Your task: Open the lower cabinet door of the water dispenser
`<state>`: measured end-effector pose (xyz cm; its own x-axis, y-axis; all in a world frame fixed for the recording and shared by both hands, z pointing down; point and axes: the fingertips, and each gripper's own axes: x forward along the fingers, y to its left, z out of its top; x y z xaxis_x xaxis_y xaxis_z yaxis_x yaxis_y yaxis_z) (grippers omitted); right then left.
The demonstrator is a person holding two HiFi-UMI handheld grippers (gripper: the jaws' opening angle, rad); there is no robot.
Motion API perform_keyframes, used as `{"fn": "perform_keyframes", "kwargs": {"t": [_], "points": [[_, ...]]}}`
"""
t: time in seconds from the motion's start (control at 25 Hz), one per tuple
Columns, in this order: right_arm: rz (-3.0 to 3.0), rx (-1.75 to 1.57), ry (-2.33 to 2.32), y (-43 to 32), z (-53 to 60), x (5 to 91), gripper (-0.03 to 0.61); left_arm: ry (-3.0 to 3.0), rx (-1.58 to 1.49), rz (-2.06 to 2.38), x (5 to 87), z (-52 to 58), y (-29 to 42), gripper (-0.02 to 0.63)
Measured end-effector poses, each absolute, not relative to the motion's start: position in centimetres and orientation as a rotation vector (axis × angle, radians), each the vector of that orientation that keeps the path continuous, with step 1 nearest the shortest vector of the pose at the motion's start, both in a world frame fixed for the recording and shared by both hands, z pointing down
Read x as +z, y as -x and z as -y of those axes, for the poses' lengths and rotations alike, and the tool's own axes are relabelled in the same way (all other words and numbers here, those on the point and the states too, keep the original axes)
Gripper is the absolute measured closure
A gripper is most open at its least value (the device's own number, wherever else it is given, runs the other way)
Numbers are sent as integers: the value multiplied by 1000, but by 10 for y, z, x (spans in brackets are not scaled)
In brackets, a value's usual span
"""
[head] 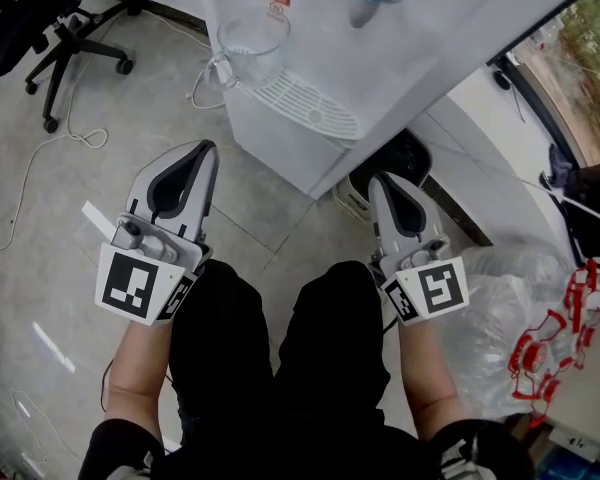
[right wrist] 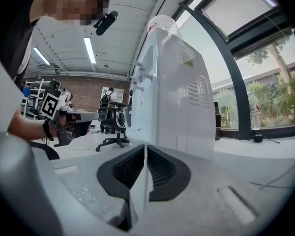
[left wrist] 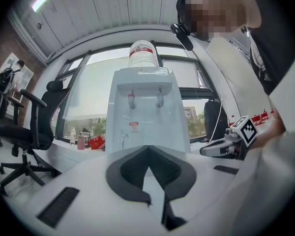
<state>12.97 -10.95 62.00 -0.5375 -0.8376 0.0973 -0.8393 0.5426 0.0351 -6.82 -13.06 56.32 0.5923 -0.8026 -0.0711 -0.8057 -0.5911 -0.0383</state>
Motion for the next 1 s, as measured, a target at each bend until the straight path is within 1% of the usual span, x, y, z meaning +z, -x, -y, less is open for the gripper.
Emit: {"fn": "perform_keyframes", "kwargs": {"t": [0.32, 0.56, 0.64, 0.76, 0.84, 0.92, 1.0], "points": [[2647, 76, -1486, -130, 114, 636, 548, 2744, 89, -1382, 566, 128, 72, 606], [2645, 104, -1492, -131, 118, 642, 514, 2743, 78, -1390, 568, 124, 75, 606], [2645, 135, -1474, -129, 120, 647, 492, 2741, 72, -1393, 568, 123, 76, 606], [2651, 205, -1475, -129, 124, 655, 420, 2735, 62, -1388, 567, 123, 78, 606], [2663, 275, -1500, -131, 128, 659, 385, 2731, 56, -1390, 567, 123, 80, 606], [2668, 309, -1510, -132, 133, 662, 367, 2729, 47, -1393, 568, 124, 82, 606], [2655, 295, -1503, -130, 137, 666, 362, 2728, 38, -1393, 569, 125, 83, 606]]}}
